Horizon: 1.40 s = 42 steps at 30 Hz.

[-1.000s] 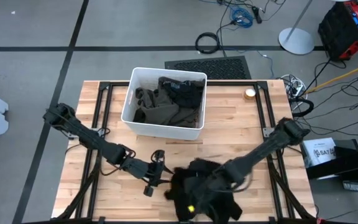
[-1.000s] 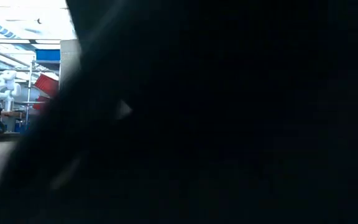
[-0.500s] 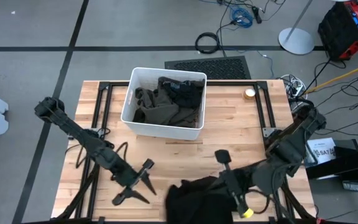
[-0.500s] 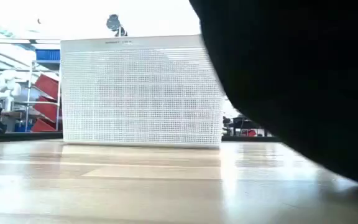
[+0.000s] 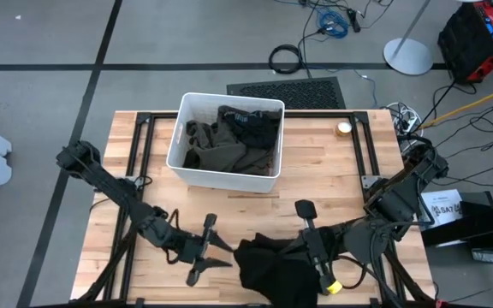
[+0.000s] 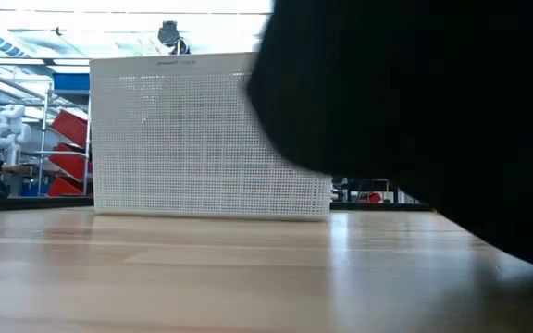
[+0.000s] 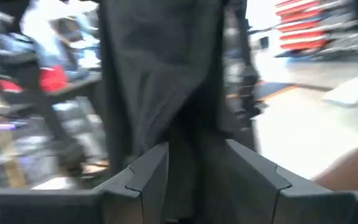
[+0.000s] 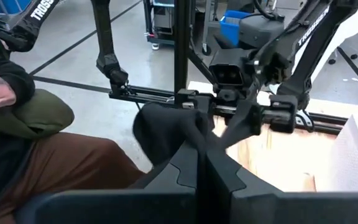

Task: Sort clothes
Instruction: Put the black shirt into the white laundry bin

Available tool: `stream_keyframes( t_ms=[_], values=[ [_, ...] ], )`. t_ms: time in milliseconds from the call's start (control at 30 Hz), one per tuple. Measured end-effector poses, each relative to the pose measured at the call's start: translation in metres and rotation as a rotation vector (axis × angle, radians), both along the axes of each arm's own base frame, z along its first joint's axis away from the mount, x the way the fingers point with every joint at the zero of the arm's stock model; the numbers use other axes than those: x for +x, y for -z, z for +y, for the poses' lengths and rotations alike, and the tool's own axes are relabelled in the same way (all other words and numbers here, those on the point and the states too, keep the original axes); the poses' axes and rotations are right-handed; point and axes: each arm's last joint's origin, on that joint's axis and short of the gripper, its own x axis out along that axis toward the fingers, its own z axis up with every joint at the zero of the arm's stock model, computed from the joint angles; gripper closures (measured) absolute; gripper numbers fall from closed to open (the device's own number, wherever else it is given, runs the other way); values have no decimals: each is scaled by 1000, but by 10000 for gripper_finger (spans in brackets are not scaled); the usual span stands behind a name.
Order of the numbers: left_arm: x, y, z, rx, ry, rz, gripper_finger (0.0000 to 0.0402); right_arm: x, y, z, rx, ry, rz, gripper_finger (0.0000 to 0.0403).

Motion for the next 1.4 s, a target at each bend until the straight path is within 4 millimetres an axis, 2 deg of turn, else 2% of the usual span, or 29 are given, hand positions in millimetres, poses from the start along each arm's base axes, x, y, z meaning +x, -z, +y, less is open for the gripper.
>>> stream_keyframes(
  t_ms=[133,333,433,800,1167,1267,1400],
  values=[
    [-3,1,-4,52,-136,-28,238,1,0,-1,3,3,3,403],
    [-5,-1,-6,61,-160,-40,238,1,0,-1,3,2,4,403],
    [-2,-1,0,54,-226,-39,238,2,0,-3,10,9,5,403],
    [13,9,7,3,-237,-7,238,4,0,-4,14,11,2,403],
    [27,5,25,-109,-204,-47,241,4,-2,-4,15,2,-14,403],
    [28,5,28,-142,-209,-39,277,4,-2,-4,14,3,-14,403],
    [27,4,26,-129,-152,-43,381,3,-1,-6,3,13,-4,403]
  ],
)
